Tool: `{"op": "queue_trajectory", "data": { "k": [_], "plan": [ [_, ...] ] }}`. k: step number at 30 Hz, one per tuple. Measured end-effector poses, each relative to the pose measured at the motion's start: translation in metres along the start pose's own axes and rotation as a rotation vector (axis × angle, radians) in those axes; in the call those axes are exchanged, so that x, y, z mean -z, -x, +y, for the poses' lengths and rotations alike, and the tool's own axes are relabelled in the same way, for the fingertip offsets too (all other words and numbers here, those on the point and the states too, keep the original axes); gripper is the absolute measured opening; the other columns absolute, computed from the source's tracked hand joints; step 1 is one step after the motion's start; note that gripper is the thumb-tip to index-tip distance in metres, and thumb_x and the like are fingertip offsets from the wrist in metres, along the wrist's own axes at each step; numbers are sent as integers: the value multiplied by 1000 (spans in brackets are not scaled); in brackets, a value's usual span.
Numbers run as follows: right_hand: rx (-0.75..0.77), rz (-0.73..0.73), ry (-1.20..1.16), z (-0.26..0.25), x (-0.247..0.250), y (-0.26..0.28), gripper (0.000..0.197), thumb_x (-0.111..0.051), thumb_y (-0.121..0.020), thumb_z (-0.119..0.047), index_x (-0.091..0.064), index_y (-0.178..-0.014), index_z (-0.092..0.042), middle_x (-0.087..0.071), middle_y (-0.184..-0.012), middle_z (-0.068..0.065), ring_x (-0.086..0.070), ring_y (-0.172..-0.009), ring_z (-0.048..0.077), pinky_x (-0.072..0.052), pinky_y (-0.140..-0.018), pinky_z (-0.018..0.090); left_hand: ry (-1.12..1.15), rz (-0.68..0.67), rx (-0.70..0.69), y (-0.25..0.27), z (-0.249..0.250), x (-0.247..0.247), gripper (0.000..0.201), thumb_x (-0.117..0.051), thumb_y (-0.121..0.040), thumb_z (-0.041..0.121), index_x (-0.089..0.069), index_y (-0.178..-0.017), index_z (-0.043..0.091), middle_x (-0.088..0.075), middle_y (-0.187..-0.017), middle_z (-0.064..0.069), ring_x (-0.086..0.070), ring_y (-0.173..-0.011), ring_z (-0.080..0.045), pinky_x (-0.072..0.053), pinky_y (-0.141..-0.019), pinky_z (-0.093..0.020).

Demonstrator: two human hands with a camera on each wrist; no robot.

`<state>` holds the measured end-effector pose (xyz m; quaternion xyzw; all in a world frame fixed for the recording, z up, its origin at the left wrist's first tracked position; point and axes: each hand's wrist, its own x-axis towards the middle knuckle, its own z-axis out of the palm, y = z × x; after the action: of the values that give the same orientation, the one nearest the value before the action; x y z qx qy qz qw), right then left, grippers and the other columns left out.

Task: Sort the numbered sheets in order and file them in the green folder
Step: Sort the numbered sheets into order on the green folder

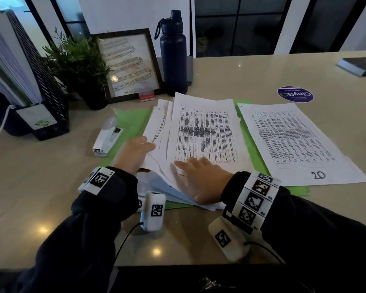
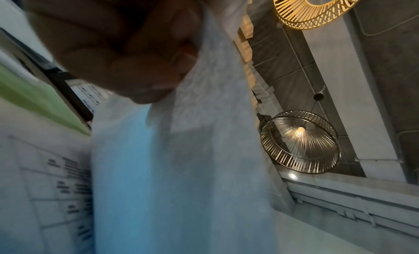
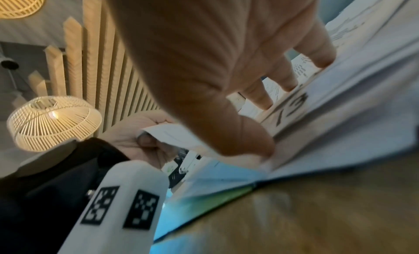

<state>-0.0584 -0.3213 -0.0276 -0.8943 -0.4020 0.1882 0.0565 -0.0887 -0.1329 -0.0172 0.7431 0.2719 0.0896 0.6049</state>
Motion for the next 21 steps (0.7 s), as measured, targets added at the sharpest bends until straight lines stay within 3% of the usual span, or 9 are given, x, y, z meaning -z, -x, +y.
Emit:
{"op": "queue_trajectory", "data": {
  "k": [2,3,5,8,10,13,16,19,21],
  "plan": [
    [-40,-7,90,-5,-7,-3,85,-60,-80,-26,-5,-144,-37,-20,-148,17,-22,-135,40,-33,-104,57,-124,-8,-3,-4,-8,9,43,-57,-88,15,-51,-130,10,-53,-130,-8,-50,-120,-24,-42,-101,-32],
    [-64,-14,131,-9,-9,-5,91,-64,-78,-25,-3,-144,-37,-18,-149,19,-20,-136,42,-34,-103,58,-151,-38,16,-4,-11,14,41,-57,-88,15,-53,-128,9,-54,-130,-9,-51,-120,-26,-37,-106,-40],
    [-96,-20,190,-14,-13,-8,97,-68,-75,-22,-1,-143,-36,-17,-148,22,-22,-134,45,-39,-99,57,-191,-88,40,0,-12,20,35,-59,-88,14,-57,-122,6,-59,-124,-15,-57,-112,-30,-39,-104,-43],
    [-119,-51,229,-18,-12,-11,97,-69,-75,-19,-3,-145,-32,-14,-148,28,-23,-133,48,-44,-95,57,-379,-129,16,1,-14,27,36,-60,-88,20,-57,-122,8,-55,-114,-2,-53,-105,-20,-36,-93,-28],
    [-148,-79,244,-22,-9,-13,85,-65,-77,-15,-13,-142,-23,-20,-143,30,-31,-127,47,-47,-91,54,-531,-174,-2,3,-13,31,34,-62,-87,23,-57,-120,13,-50,-112,1,-48,-102,-17,-32,-88,-26],
    [-132,6,186,-27,-3,-10,53,-53,-83,-7,-28,-129,-12,-47,-107,20,-52,-96,35,-51,-72,42,-644,-246,-22,1,-12,37,20,-64,-86,24,-61,-102,13,-60,-99,-4,-54,-89,-19,-36,-75,-26],
    [-115,163,29,-19,12,-9,43,-37,-85,2,-30,-127,-8,-47,-69,4,-49,-63,23,-38,-52,32,-662,-240,-20,5,-9,39,19,-62,-87,27,-65,-89,9,-58,-81,-5,-51,-74,-19,-34,-62,-26],
    [-137,158,-130,1,29,-6,39,-40,-87,-7,-34,-125,-10,-52,-69,2,-49,-61,20,-39,-53,31,-601,-202,27,9,-3,34,31,-55,-91,36,-62,-72,12,-55,-66,0,-46,-63,-13,-34,-63,-24],
    [-88,70,-74,7,29,-2,41,-51,-88,-25,-35,-124,-12,-56,-79,2,-54,-70,22,-44,-64,33,-651,-234,34,5,-1,30,34,-52,-92,39,-63,-81,9,-56,-81,-4,-49,-77,-15,-34,-71,-24]
  ]
}}
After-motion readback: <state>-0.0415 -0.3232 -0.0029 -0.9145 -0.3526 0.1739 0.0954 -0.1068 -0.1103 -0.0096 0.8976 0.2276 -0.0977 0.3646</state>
